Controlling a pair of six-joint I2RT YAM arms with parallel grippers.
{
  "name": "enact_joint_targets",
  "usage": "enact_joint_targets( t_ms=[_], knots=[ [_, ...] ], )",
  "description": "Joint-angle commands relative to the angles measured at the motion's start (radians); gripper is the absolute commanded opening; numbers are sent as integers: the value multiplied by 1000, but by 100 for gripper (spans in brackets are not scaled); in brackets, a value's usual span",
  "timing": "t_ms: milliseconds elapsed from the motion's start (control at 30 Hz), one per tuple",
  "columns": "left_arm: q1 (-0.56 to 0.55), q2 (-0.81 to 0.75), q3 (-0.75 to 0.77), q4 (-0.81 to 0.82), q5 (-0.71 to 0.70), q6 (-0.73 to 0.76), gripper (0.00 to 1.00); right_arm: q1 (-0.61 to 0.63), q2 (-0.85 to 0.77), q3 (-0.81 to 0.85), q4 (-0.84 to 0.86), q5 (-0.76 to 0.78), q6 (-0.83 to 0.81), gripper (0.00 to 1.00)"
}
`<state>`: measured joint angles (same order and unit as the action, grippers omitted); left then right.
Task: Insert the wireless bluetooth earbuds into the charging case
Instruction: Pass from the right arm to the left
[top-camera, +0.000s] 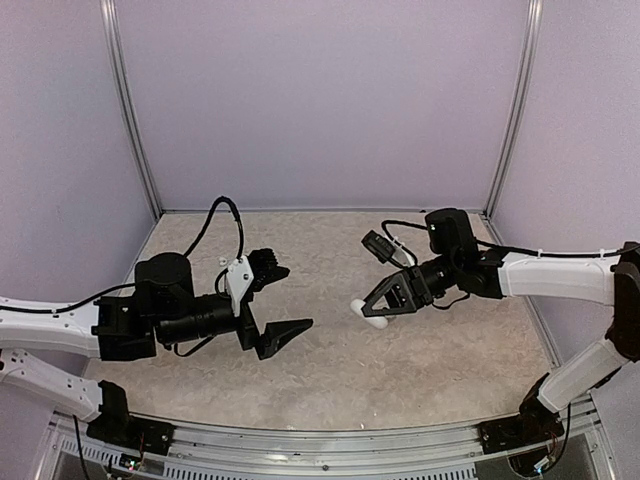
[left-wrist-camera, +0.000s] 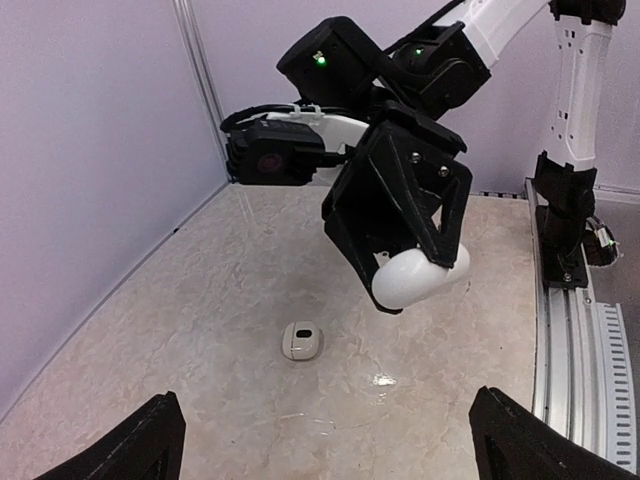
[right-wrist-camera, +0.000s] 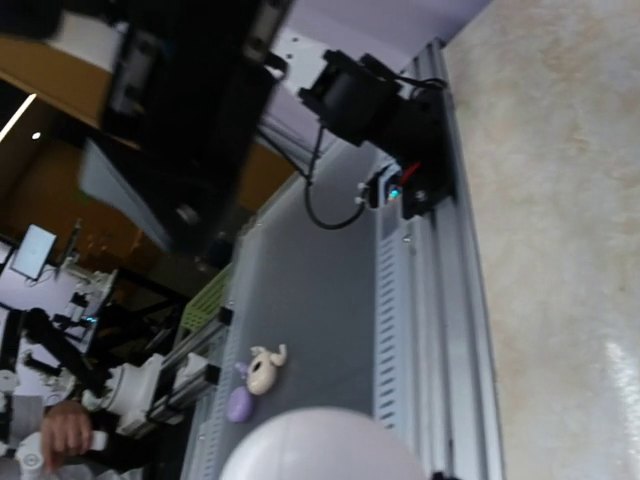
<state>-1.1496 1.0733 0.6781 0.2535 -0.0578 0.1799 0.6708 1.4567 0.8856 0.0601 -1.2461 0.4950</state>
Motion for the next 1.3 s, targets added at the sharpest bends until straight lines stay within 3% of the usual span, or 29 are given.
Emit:
enact_joint_targets(
  t_ms=[0, 567, 733, 900, 1100, 1267],
  knots=[
    [-37, 41, 45, -6, 26, 81, 99, -6, -40, 5, 58, -72, 56, 40],
    [-131, 208, 196, -78, 22, 284, 99, 12, -32, 5, 13, -118, 35, 41],
    [-133, 248, 232, -97, 9, 284, 96, 21, -41, 27, -54, -56, -26, 40],
    [-134, 234, 178, 78, -121, 107, 97, 19, -93, 60, -32, 169, -25, 38],
    [-133, 280, 164, 211, -350, -147, 95, 19, -211, -36, 283, 622, 166, 33],
    [-135, 342, 197, 258, -422, -293, 93, 25, -241, -92, 427, 770, 221, 32]
  ],
)
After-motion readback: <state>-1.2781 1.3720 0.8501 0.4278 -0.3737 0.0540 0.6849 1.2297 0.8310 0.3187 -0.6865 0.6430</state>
